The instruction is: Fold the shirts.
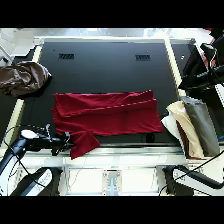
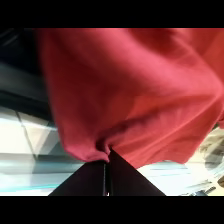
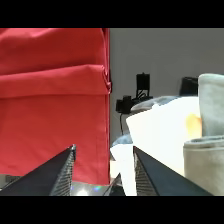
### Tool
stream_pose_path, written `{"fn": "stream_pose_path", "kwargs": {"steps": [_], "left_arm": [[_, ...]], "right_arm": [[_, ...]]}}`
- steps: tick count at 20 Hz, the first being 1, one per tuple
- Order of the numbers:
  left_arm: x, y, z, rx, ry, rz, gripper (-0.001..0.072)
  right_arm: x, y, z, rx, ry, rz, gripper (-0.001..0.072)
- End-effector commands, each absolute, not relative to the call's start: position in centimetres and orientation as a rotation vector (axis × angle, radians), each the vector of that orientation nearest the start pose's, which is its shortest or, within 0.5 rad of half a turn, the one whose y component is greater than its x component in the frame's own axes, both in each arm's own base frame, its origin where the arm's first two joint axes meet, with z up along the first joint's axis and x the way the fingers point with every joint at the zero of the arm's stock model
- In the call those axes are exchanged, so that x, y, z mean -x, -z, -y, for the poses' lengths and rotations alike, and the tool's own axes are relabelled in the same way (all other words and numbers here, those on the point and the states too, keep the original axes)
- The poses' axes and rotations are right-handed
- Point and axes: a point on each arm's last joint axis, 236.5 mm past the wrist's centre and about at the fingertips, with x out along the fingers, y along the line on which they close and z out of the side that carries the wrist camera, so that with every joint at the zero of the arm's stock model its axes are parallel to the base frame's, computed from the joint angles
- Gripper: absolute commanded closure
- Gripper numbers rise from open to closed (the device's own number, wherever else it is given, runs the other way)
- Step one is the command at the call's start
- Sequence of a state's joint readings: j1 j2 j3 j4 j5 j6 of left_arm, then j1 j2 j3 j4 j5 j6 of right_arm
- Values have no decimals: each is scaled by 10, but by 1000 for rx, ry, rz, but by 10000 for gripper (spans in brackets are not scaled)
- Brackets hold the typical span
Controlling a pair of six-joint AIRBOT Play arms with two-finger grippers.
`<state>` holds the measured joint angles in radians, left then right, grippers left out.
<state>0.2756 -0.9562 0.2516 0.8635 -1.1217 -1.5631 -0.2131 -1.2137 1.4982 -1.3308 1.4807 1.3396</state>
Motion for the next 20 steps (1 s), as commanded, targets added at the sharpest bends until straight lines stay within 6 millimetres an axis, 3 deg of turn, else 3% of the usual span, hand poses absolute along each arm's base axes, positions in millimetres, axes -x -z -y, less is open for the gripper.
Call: {"fn": "stream_pose_path", "kwargs": {"steps": [1,4,7,8,10,12,14,17,20], "left_arm": [[-174,116,100,1019,-8,-1585,688],[-174,115,101,999,19,-1579,688],[-175,115,101,994,29,-1573,687],[-176,114,101,989,32,-1568,688],[-177,112,101,984,37,-1554,688],[-179,109,100,978,41,-1539,688],[-181,107,100,974,45,-1525,687],[-181,105,100,971,49,-1520,687],[-181,105,100,971,50,-1520,687]], "right_arm": [[-352,-137,25,-139,-127,-1141,301],[-318,-68,17,-491,-42,-1131,298],[-272,19,-29,-1026,-21,-1190,298],[-256,42,-43,-1149,-10,-1235,297],[-232,74,-60,-1235,8,-1306,285],[-214,91,-73,-1244,0,-1379,208],[-215,103,-74,-1234,25,-1393,187],[-233,113,-67,-1256,89,-1328,194],[-249,118,-58,-1277,140,-1261,284]]}}
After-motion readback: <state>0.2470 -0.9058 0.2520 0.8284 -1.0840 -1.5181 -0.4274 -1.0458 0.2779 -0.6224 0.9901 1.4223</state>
